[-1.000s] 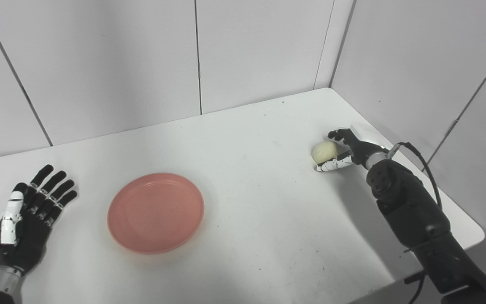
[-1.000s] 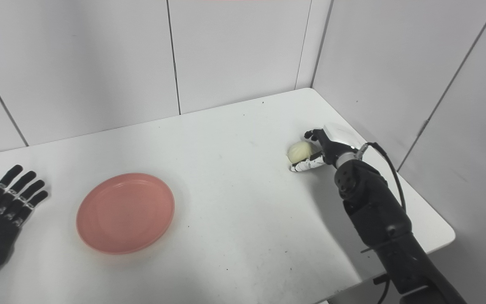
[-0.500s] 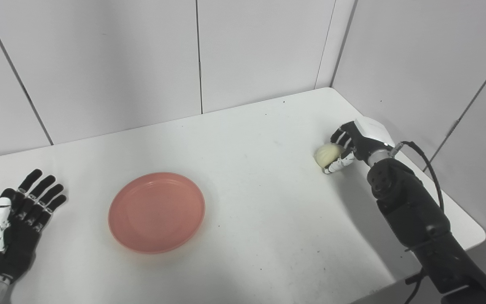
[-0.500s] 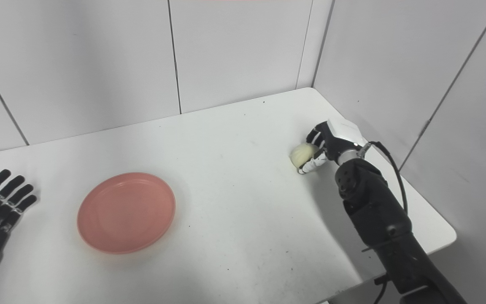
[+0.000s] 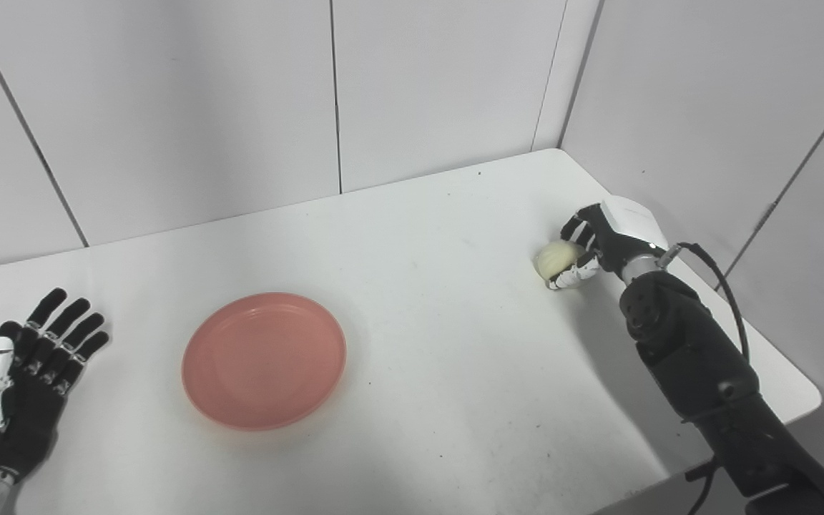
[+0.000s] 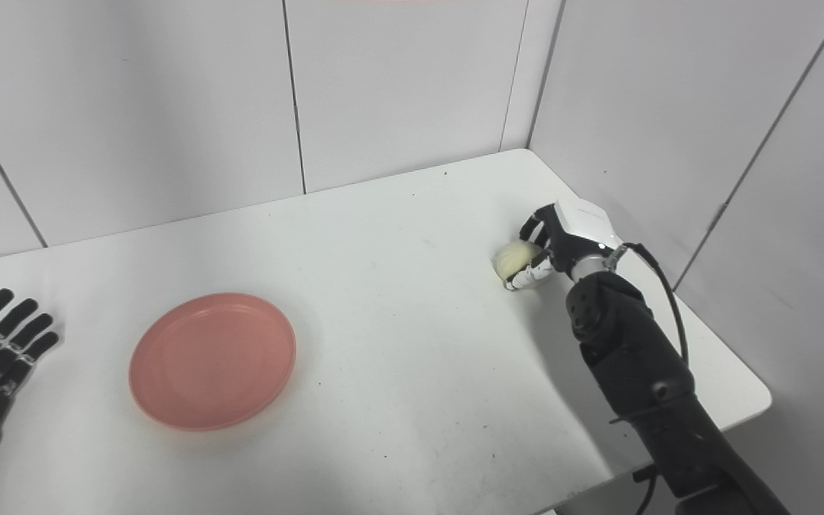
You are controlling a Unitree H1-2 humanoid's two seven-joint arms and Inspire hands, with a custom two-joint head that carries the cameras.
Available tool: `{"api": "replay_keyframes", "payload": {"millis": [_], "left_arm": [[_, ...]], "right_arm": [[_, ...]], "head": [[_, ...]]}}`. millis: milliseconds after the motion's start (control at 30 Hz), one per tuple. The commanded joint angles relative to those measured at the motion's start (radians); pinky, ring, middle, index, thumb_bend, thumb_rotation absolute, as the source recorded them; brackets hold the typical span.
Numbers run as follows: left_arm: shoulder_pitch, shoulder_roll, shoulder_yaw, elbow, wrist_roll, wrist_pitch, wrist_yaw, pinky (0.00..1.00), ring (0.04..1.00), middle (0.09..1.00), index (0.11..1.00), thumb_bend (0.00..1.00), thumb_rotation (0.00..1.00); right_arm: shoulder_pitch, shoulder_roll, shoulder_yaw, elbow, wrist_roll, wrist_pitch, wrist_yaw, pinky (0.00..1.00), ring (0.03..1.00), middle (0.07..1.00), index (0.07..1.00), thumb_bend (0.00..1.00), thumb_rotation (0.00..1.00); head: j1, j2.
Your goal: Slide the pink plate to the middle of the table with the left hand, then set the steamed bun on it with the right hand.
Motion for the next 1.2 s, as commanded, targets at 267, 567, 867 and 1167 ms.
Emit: {"api": "replay_keyframes", "payload": {"millis": [267,567,867,1167], "left_arm": [[0.107,-0.04,-0.046,0.035,0.058,0.05,0.045,0.86,0.861,0.881,0.871,0.48,0.88],[0.165,-0.124,-0.113,-0.178,0.117,0.142,0.18,0.91,0.904,0.917,0.913,0.46,0.99],[0.174,-0.181,-0.157,-0.264,0.166,0.202,0.262,0.96,0.94,0.945,0.954,0.41,1.0],[0.162,-0.211,-0.187,-0.269,0.208,0.206,0.298,0.97,0.94,0.95,0.963,0.39,1.0]], "right_arm": [[-0.042,-0.049,0.005,-0.185,-0.023,-0.005,-0.001,0.45,0.481,0.478,0.491,0.53,0.0],[-0.115,0.002,0.054,-0.302,0.022,-0.055,0.072,0.36,0.421,0.447,0.538,0.52,0.0],[-0.227,0.09,0.19,-0.374,-0.045,-0.024,0.149,0.38,0.444,0.447,0.534,0.52,0.0],[-0.283,0.171,0.24,-0.42,-0.043,-0.024,0.238,0.29,0.374,0.417,0.535,0.52,0.0]], "head": [[0.138,-0.001],[0.341,0.007],[0.479,0.026],[0.564,0.047]]}}
